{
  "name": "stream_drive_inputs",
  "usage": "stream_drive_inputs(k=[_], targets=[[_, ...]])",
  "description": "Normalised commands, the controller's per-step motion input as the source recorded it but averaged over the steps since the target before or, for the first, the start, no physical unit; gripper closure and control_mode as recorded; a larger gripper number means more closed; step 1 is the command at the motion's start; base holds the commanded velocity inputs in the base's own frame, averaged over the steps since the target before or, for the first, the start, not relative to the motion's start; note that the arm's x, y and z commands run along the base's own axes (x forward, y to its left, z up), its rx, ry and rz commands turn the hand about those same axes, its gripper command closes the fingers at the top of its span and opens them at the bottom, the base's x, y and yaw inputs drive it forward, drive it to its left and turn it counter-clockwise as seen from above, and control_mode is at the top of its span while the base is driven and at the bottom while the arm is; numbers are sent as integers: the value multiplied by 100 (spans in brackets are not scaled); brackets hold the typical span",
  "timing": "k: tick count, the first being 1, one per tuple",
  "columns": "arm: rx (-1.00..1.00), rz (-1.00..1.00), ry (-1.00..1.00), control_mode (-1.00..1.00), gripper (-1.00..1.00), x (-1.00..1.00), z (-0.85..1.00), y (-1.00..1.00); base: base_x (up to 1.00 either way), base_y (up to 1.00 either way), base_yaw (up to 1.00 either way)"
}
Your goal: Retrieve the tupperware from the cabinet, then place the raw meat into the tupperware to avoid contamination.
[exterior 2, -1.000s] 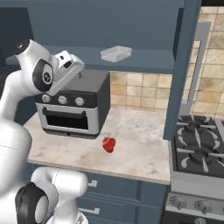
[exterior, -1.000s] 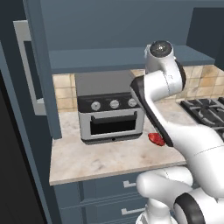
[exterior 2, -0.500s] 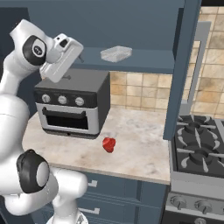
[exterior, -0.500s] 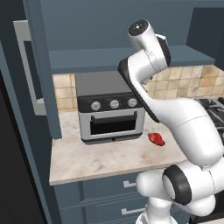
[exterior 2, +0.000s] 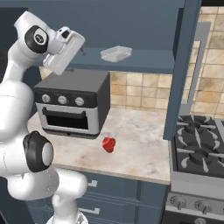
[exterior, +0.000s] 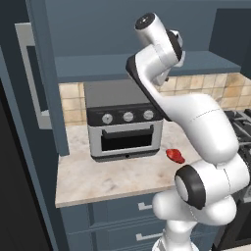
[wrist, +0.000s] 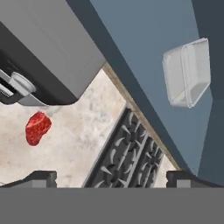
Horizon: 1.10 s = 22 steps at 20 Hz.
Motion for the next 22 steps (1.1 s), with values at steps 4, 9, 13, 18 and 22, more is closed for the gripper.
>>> stream_drive_inputs(k=[4, 9, 13, 18, 22], targets=[[-12, -3, 0, -100, -100, 52, 6, -1, 0, 0, 0], [-21, -3, 0, -100, -100, 32, 2, -1, 0, 0, 0], [-19, 0, -2, -100, -100, 11, 16, -14, 0, 0, 0], [-1, 2, 0, -100, -100, 2, 0, -6, 0, 0, 0], [0, 0, 0, -100, -100, 6, 0, 0, 0, 0, 0]])
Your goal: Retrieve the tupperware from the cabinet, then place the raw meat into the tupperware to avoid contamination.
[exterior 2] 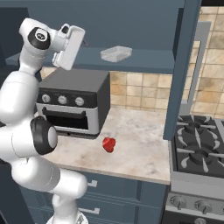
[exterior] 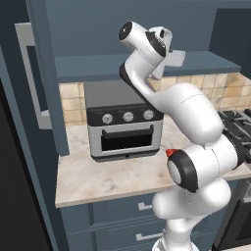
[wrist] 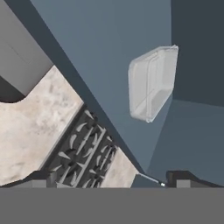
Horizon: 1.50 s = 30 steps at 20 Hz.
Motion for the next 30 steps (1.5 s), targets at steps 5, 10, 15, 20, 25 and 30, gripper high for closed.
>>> stream_drive_inputs(k=[5, 10, 15, 20, 25, 30], targets=[[0, 1, -1, -100, -100, 33, -2, -7, 0, 0, 0], [0, 3, 0, -100, -100, 47, -1, -20, 0, 0, 0], [1, 2, 0, -100, -100, 48, 0, -23, 0, 0, 0], [1, 3, 0, -100, -100, 33, 0, -22, 0, 0, 0], [0, 2, 0, -100, -100, 25, -4, -15, 0, 0, 0], [0, 3, -2, -100, -100, 25, -4, -11, 0, 0, 0]])
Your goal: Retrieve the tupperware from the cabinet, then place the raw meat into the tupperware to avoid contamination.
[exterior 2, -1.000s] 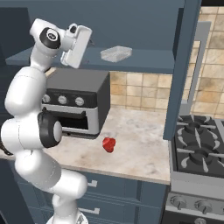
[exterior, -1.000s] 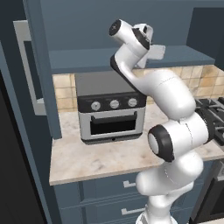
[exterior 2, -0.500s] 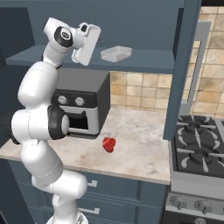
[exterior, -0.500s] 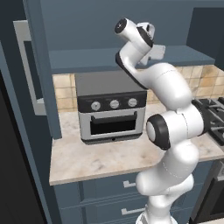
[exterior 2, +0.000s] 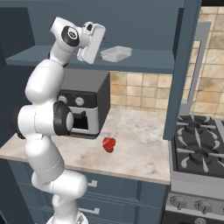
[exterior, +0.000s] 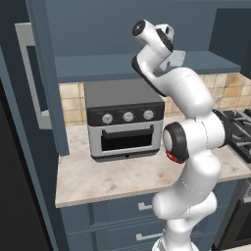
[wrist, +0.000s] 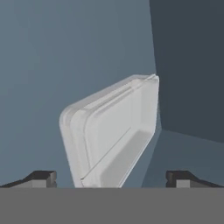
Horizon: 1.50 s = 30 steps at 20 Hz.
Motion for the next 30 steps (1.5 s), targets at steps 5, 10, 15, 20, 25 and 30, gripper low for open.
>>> stream_drive_inputs(k=[5, 10, 15, 20, 25, 30], targets=[[2, 1, -1, -100, -100, 18, -21, -15, 0, 0, 0], [1, 0, 0, -100, -100, 22, -21, -3, 0, 0, 0], [0, 0, -1, -100, -100, 29, -19, 0, 0, 0, 0], [0, 0, -4, -100, -100, 26, -31, 0, 0, 0, 0], [1, 0, -2, -100, -100, 18, -39, 0, 0, 0, 0], [1, 0, 1, -100, -100, 3, -43, 5, 0, 0, 0]])
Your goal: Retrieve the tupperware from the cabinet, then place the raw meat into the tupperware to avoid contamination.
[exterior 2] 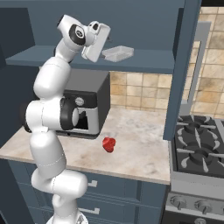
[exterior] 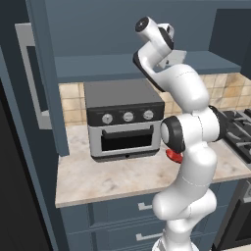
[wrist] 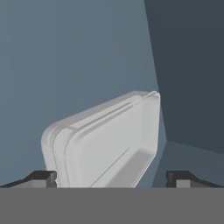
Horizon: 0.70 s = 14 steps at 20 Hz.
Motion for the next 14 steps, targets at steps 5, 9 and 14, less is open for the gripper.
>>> stream_drive_inputs(k=[5, 9, 14], targets=[[4, -1, 1, -100, -100, 0, -43, 15, 0, 0, 0], [2, 0, 1, -100, -100, 0, -40, 27, 0, 0, 0], [1, 0, 2, -100, -100, 0, -33, 44, 0, 0, 0]])
